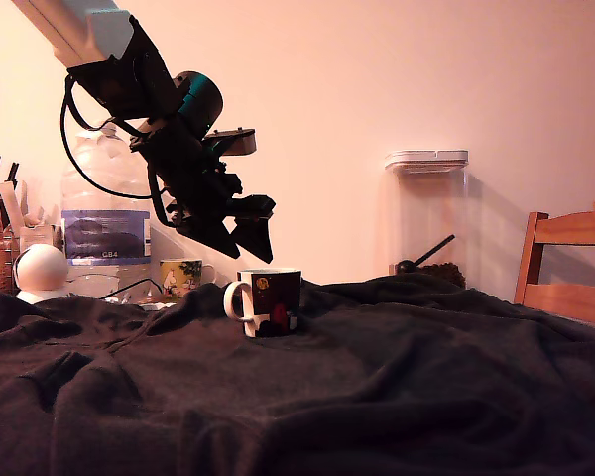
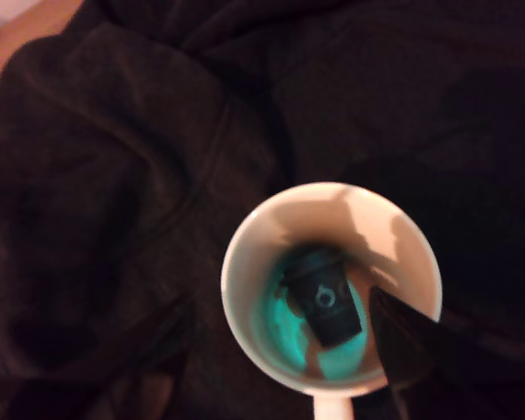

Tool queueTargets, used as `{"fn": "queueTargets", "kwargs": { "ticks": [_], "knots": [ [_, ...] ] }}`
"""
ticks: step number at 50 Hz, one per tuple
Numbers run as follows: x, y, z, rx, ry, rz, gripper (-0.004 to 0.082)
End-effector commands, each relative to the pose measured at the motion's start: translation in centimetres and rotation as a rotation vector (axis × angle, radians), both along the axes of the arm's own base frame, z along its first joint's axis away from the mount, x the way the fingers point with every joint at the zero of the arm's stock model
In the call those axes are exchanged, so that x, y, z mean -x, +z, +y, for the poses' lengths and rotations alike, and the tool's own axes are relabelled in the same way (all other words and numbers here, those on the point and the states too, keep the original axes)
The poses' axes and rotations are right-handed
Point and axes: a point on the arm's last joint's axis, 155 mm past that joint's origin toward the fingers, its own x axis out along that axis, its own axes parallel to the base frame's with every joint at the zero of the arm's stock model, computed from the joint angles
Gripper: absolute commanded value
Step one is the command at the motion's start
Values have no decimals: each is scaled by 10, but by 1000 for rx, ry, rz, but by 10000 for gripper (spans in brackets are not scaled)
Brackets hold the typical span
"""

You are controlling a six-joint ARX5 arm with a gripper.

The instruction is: Pick up the coffee capsules from the table one by one and drop them inside the nearest coffee cup

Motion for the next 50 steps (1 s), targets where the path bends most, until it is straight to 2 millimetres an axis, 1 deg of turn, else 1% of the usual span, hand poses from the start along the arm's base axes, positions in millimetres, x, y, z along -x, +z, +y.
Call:
{"fn": "queueTargets", "kwargs": {
  "ticks": [1,3,5,9,10,12,22,32,38,42,43,50],
  "knots": [
    [-4,-13,-3,-5,-7,5,505],
    [-6,-11,-4,-1,-7,-5,425],
    [-8,-8,-5,5,-8,-16,323],
    [-8,-3,-10,28,-25,-30,81],
    [-9,-2,-11,30,-27,-33,33],
    [-8,2,-13,42,-38,-38,-29],
    [-7,20,-16,68,-54,-70,-20],
    [-3,44,-14,98,-59,-124,-20],
    [5,52,-8,111,-59,-149,-20],
    [12,60,-1,123,-52,-179,-20],
    [15,60,1,127,-48,-178,-20],
    [38,72,17,140,-38,-214,-21]
  ]
}}
